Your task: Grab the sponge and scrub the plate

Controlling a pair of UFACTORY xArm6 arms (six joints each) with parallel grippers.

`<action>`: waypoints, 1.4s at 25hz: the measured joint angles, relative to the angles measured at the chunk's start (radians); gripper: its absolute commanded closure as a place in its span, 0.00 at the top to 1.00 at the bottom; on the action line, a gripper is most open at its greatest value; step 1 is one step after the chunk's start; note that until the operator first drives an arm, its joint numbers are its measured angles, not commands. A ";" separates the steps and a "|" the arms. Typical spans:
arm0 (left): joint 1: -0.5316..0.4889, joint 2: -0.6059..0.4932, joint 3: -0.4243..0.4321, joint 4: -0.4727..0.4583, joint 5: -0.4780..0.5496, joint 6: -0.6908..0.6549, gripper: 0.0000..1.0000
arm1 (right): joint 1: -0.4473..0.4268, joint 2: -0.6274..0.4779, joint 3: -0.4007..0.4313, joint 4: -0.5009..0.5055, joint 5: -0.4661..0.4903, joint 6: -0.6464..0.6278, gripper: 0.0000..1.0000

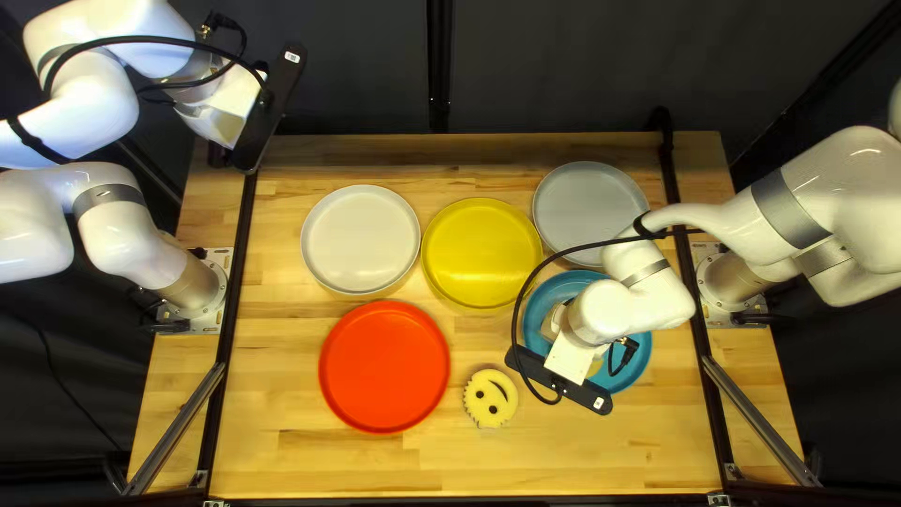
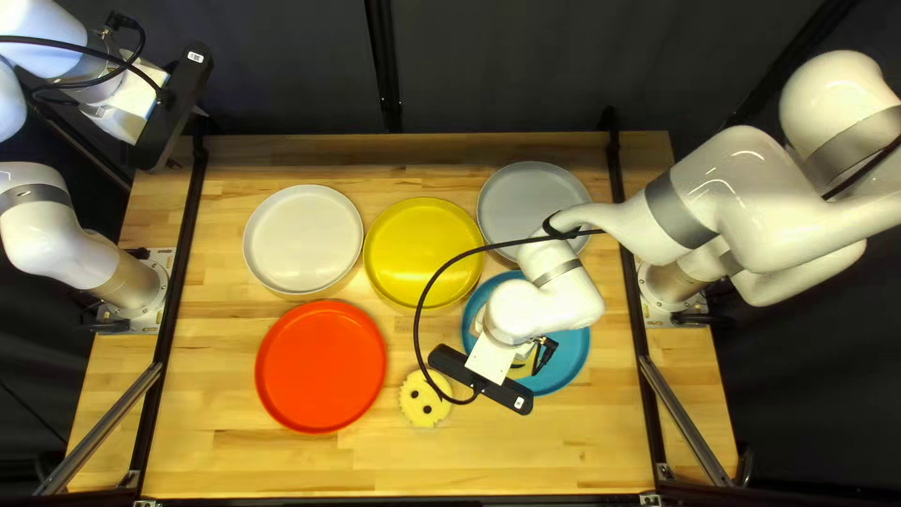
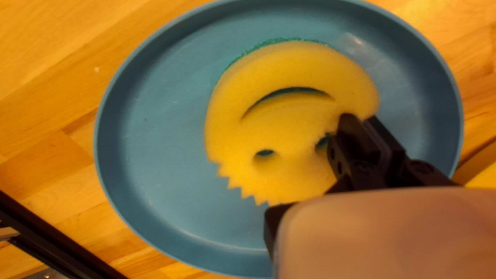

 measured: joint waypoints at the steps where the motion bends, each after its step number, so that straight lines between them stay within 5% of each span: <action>1: 0.000 0.000 0.000 0.000 0.000 0.000 1.00 | 0.008 -0.008 0.005 0.002 0.006 0.009 0.00; 7: 0.000 0.000 0.000 0.000 0.000 0.000 1.00 | 0.013 -0.031 0.013 0.005 0.028 0.026 0.00; 23: 0.000 0.000 0.000 0.000 0.000 0.000 1.00 | -0.208 0.080 -0.081 -0.007 -0.019 -0.208 0.00; 35: 0.000 0.000 0.000 0.000 0.000 0.000 1.00 | -0.120 -0.075 0.090 0.037 -0.003 -0.133 0.00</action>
